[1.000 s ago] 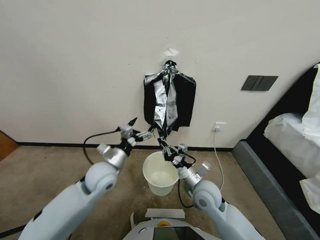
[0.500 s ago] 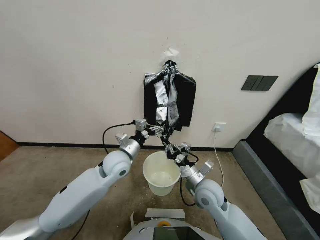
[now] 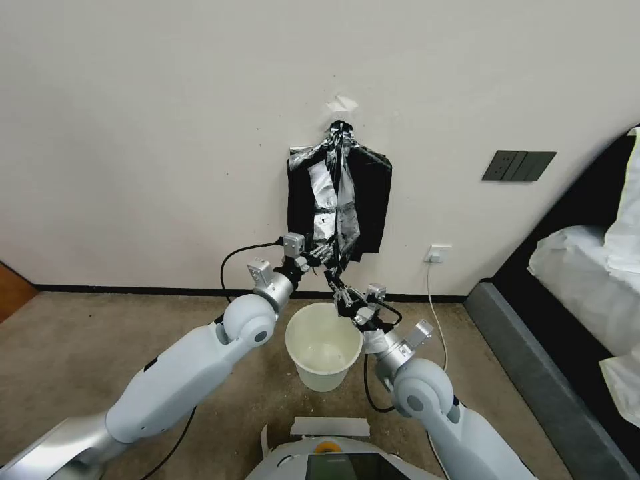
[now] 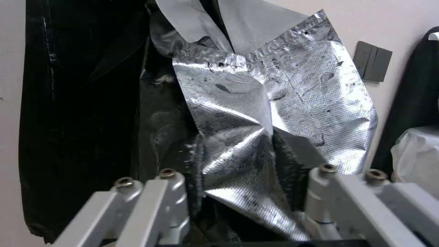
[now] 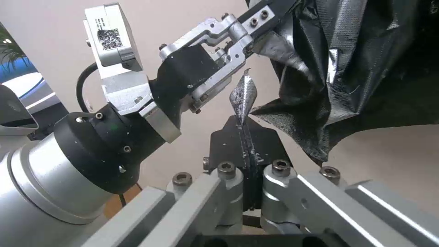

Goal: Place a trash bag onto the trash bin.

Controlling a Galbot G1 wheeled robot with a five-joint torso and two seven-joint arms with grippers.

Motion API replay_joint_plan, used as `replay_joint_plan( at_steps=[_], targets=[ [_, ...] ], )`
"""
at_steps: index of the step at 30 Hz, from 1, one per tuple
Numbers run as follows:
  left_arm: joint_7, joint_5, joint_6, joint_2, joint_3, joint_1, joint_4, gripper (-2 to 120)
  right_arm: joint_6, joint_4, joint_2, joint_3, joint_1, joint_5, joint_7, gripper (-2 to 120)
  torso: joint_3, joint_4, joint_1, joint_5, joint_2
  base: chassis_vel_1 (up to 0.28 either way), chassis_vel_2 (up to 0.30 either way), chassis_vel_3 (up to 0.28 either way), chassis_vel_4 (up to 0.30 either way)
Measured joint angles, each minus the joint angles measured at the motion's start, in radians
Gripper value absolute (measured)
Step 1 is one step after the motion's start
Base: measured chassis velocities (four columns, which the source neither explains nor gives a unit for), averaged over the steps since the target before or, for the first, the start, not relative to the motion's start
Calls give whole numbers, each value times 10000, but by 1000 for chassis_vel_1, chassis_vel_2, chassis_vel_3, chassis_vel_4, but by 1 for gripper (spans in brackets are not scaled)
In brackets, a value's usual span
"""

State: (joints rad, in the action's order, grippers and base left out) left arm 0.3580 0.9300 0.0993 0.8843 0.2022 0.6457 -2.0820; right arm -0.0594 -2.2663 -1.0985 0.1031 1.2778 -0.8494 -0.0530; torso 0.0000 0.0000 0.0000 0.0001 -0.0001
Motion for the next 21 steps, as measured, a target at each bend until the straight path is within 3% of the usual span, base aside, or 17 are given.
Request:
replay_joint_plan(
  at_steps=[7, 15, 20, 21],
  targets=[
    [30, 10, -4, -4, -40, -42, 25, 3, -14, -65, 29, 21, -3, -75, -46, 0, -1, 0, 0, -1, 0, 0, 0, 0, 0],
    [30, 26, -52, -246, -309, 38, -130, 0, -148, -268, 69, 293, 69, 53, -452, 0, -1, 0, 0, -1, 0, 0, 0, 0, 0],
    [19, 44, -63, -432, -467, 180, -287, 0, -832, -510, 114, 655, 158, 750, -1059, 10, -1, 0, 0, 0, 0, 0, 0, 0, 0],
    [18, 51, -65, -490, -520, 253, -361, 0, -1199, -568, 178, 792, 134, 1276, -1432, 18, -1, -1, 0, -1, 1, 0, 0, 0, 0]
  ],
)
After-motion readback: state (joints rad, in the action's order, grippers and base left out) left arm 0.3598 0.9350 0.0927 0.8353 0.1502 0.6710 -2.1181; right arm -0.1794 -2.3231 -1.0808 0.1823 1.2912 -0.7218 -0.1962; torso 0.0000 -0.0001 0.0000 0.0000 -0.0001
